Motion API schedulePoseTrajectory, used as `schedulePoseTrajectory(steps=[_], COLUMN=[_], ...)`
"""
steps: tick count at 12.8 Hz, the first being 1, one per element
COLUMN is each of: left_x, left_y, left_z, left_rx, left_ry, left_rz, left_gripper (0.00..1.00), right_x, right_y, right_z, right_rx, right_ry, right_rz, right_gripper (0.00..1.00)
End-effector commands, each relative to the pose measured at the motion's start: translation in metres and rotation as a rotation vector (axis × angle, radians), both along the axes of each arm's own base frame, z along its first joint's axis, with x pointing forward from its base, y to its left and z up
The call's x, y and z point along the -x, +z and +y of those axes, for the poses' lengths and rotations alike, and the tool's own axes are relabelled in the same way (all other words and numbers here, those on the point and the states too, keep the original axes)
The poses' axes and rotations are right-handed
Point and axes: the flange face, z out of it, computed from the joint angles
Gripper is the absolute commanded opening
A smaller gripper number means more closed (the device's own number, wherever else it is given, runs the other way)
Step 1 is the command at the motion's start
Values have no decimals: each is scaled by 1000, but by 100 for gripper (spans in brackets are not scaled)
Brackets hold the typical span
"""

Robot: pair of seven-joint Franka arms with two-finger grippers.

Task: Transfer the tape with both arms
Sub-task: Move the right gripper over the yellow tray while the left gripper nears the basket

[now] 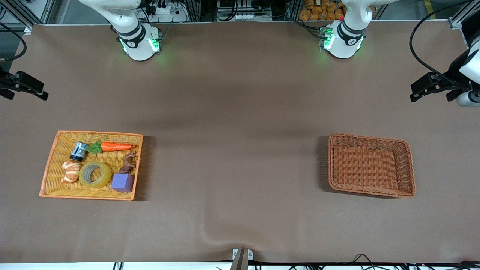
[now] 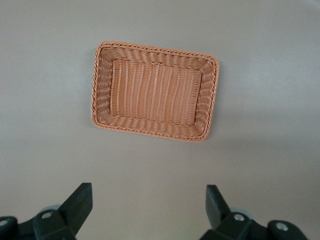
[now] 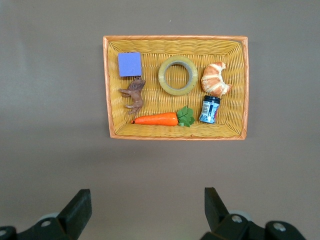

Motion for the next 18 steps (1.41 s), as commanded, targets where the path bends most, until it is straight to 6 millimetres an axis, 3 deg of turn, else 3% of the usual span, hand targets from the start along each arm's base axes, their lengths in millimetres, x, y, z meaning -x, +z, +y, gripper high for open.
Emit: schedulePoseTrajectory(steps=[1, 6, 8, 11, 14, 16, 17, 18], left_x=[3, -3, -7, -30, -49, -64, -72, -79], left_y=[6, -3, -8, -32, -54, -83, -104, -122], left_z=[2, 8, 1, -9, -21, -44, -65, -80], left_rx=[10, 10, 19, 29, 40, 41, 41, 49], left_ry=[-15, -7, 0, -36, -55, -75, -109, -121], left_rz=[3, 19, 17, 0, -24, -16, -4, 0], left_gripper=[100, 100, 100, 100, 100, 100, 100, 100], right_x=[1, 2, 1, -2, -27, -49, -60, -65], right_y=[1, 0, 1, 1, -28, -70, -93, -105], right_z=[-2, -3, -2, 0, -3, -11, -14, -15], right_rx=[-19, -18, -18, -17, -31, -39, -34, -32], right_ry=[-21, -19, -15, -10, -8, -15, -17, -17], right_rz=[-5, 0, -2, -5, 39, 102, 126, 144], right_gripper=[100, 100, 100, 100, 100, 100, 100, 100])
